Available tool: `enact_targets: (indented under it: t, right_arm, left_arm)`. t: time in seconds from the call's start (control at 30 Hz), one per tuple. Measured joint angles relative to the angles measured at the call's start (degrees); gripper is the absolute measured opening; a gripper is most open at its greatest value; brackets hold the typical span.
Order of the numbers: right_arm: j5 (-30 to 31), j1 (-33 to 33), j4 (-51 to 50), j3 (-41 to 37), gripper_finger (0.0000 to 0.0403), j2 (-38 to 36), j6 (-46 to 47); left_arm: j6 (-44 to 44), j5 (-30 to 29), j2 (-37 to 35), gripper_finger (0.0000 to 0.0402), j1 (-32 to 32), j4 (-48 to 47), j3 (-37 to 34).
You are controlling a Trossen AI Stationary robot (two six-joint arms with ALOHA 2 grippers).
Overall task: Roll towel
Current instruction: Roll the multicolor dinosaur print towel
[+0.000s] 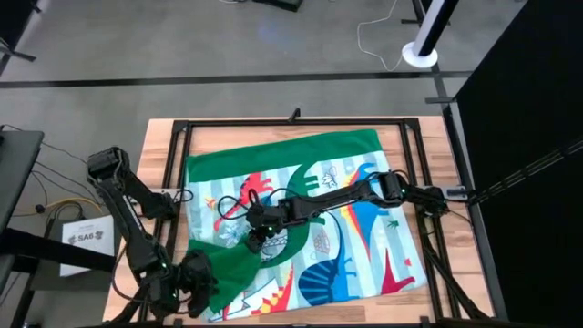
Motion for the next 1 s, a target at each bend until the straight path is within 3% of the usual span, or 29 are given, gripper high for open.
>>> enact_targets:
  t: [0.17,0.33,0.47,0.6,0.8,1.0]
  right_arm:
    - [-0.4,0.7,2.4,-0.2,0.0152,1.9,2.5]
    - [-0.6,1.4,3.8,-0.2,0.0149,2.9,3.2]
    - [0.2,1.6,5.1,-0.1,0.0103,2.9,0.1]
    - [-0.7,1.7,8.1,-0.1,0.0014,2.9,-2.7]
    - [-1.8,1.7,14.4,0.6,0.0002,1.4,-5.9]
    - [-2.0,3.4,14.6,8.7,0.0001,0.5,-21.9]
  left_arm:
    - [-0.9,1.7,7.7,0.0134,0.0,4.8,0.0]
    - [-3.5,8.5,15.9,0.0134,-0.1,11.9,0.0]
    - [-3.2,12.6,19.4,0.0134,-1.2,17.6,0.2]
    - [-5.8,13.7,19.3,0.0134,-3.2,17.4,0.2]
    - [-9.9,15.2,18.3,0.0134,-5.2,15.7,0.1]
    - [-11.0,16.9,14.4,0.0134,-5.4,10.1,-0.2]
